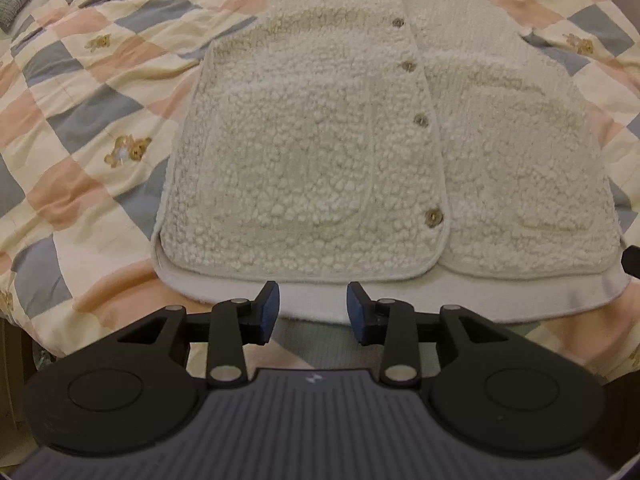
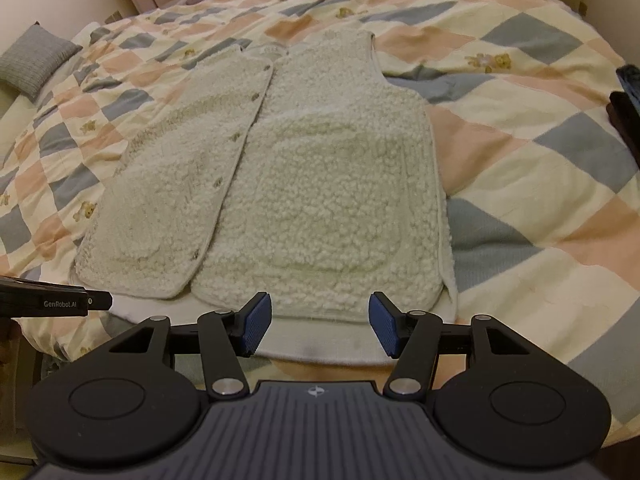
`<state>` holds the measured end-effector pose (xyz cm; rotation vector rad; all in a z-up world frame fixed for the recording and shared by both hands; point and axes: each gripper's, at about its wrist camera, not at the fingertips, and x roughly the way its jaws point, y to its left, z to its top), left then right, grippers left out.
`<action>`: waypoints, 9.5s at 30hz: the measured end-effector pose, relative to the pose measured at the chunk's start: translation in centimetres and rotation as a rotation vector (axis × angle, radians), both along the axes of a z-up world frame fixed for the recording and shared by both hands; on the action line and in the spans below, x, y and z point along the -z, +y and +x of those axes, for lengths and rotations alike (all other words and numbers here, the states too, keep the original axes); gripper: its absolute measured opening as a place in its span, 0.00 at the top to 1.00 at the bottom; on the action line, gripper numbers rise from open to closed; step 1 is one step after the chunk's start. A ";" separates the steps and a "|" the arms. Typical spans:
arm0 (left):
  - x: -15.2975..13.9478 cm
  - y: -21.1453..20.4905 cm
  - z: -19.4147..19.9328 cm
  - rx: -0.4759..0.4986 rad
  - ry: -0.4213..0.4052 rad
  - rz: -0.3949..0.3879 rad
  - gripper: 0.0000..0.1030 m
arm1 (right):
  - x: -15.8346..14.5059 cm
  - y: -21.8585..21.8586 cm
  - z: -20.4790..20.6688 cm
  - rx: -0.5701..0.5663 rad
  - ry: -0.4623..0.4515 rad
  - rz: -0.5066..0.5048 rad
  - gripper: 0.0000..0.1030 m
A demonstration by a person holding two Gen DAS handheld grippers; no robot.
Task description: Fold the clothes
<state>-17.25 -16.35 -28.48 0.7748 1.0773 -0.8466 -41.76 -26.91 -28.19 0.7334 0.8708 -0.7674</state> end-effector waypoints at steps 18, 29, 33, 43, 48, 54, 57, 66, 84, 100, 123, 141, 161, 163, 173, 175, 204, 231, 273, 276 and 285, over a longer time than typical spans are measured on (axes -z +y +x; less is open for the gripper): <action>0.3 -3.7 3.5 0.022 -0.023 -0.011 0.64 | 0.2 -4.8 1.3 0.026 0.006 -0.064 0.43; 1.9 -9.1 10.0 0.088 -0.002 -0.025 0.60 | 2.0 -10.3 5.5 0.058 0.036 -0.028 0.43; 1.9 -11.3 12.5 0.121 -0.006 -0.041 0.58 | 2.3 -12.7 7.4 0.074 0.037 -0.032 0.42; 3.3 -16.8 18.4 0.188 0.015 -0.077 0.56 | 3.7 -18.9 9.3 0.105 0.006 -0.011 0.42; 4.5 -20.0 21.9 0.224 0.025 -0.091 0.56 | 4.4 -22.3 10.0 0.119 -0.010 -0.001 0.42; 5.9 -24.1 26.0 0.249 0.047 -0.127 0.54 | 6.2 -27.7 9.3 0.164 -0.073 -0.015 0.42; 6.6 -26.2 27.9 0.254 0.071 -0.168 0.53 | 7.4 -30.6 8.9 0.187 -0.119 -0.027 0.42; 7.2 -31.9 33.4 0.243 0.155 -0.307 0.47 | 10.5 -40.3 8.9 0.234 -0.387 0.009 0.42; 11.1 -37.7 37.0 0.357 0.382 -0.362 0.42 | 13.4 -49.4 14.3 -0.052 -0.325 0.207 0.42; 8.9 -36.2 34.7 0.484 0.316 -0.415 0.89 | 12.1 -47.4 16.0 -0.184 -0.297 0.180 0.82; 3.6 0.0 10.8 0.451 0.006 -0.192 0.88 | 0.6 -8.8 1.1 -0.578 0.015 -0.211 0.84; 13.3 2.9 0.9 1.273 -0.925 0.021 0.74 | 11.8 4.4 2.6 -1.063 0.604 -0.993 0.48; 13.0 9.5 -1.8 1.338 -0.791 0.045 0.85 | 9.7 8.4 1.2 -1.142 0.603 -0.800 0.94; 13.8 9.1 -1.7 1.328 -0.802 0.058 0.85 | 10.7 8.4 1.5 -1.145 0.632 -0.789 0.89; 5.6 8.3 3.0 1.093 -0.574 -0.009 0.78 | 4.8 5.9 0.5 -0.945 0.451 -0.623 0.58; 4.4 5.6 4.4 0.981 -0.548 -0.080 0.78 | 4.4 4.2 1.2 -0.854 0.411 -0.621 0.59; 3.9 -5.1 12.4 0.498 -0.258 -0.308 0.79 | 6.4 -8.4 8.1 -0.292 0.165 -0.548 0.66; -6.8 0.7 1.1 0.047 -0.068 -0.059 0.79 | -2.0 -0.6 5.3 -0.117 0.053 -0.099 0.44; -19.6 15.9 5.3 0.286 -0.089 -0.232 0.64 | -17.9 17.5 7.9 0.179 0.040 -0.227 0.29; -19.7 16.9 5.6 0.311 -0.087 -0.234 0.63 | -18.1 19.1 8.1 0.212 0.046 -0.235 0.28; -19.6 17.7 6.0 0.316 -0.071 -0.225 0.62 | -18.5 21.4 8.5 0.233 0.072 -0.224 0.27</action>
